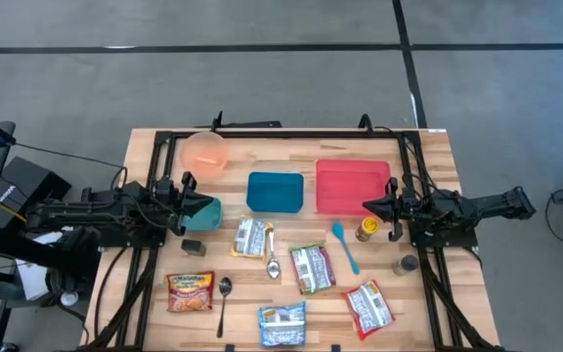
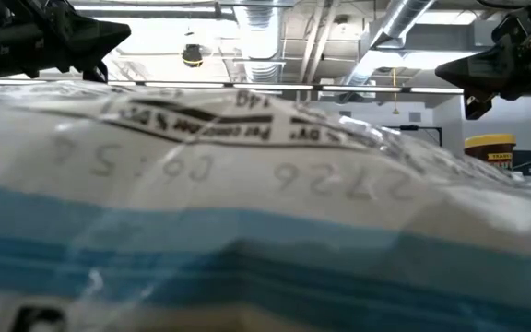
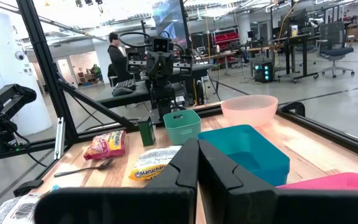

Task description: Pick & Place Food Item

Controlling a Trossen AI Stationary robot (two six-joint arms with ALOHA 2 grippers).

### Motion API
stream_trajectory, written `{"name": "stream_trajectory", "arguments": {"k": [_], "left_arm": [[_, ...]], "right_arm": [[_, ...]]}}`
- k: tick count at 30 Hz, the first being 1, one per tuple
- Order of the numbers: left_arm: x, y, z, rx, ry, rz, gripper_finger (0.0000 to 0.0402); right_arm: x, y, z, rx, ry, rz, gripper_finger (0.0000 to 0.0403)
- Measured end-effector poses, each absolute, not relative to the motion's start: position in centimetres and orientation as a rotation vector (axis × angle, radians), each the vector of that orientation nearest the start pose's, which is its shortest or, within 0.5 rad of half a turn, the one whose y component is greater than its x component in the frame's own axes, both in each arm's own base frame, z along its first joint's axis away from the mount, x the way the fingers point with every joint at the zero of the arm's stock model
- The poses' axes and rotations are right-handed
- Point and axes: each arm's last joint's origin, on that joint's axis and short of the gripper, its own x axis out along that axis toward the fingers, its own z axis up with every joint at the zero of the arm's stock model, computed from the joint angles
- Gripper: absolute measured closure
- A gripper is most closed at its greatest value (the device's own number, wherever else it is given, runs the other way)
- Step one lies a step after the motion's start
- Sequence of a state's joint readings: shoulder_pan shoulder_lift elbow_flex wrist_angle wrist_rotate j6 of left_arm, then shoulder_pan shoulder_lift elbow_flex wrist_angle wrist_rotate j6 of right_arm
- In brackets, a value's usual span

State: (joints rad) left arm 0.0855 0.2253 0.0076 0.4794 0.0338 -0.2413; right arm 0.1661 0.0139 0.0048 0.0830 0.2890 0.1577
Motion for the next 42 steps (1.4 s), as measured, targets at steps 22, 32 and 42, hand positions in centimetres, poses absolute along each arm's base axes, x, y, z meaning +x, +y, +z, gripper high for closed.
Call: {"name": "stream_trajectory", "arguments": {"k": [22, 32, 42], "left_arm": [[10.8, 0.8, 19.3, -0.225, -0.267, 0.019, 0.0402], [10.7, 0.9, 19.6, -0.045, -0.298, 0.064, 0.0402], [10.3, 0.9, 20.7, -0.106, -0.413, 0.048, 0.0402]], "right_arm": [[9.7, 0.8, 17.2, 0.174, -0.082, -0.117, 0.0403], [9.7, 0.8, 17.5, 0.228, -0.112, -0.112, 0.0403], [9.2, 0.7, 19.5, 0.471, -0.334, -0.065, 0.0403]]}}
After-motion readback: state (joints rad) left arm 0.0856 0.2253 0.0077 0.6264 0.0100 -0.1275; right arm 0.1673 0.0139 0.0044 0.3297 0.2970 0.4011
